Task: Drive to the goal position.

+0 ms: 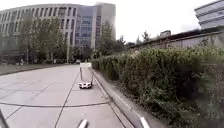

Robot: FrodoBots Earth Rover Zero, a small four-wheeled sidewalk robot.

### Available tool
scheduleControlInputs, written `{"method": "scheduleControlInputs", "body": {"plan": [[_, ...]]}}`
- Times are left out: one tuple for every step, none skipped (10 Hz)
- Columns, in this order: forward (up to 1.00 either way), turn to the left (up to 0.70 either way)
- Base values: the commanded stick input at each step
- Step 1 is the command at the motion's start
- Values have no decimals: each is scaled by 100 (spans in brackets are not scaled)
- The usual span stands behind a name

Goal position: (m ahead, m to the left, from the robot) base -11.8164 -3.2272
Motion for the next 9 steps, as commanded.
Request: {"method": "scheduleControlInputs", "body": {"plan": [[0,0],[0,28],[0,56],[0,70],[0,70],[0,70],[0,70],[0,70],[0,70]]}}
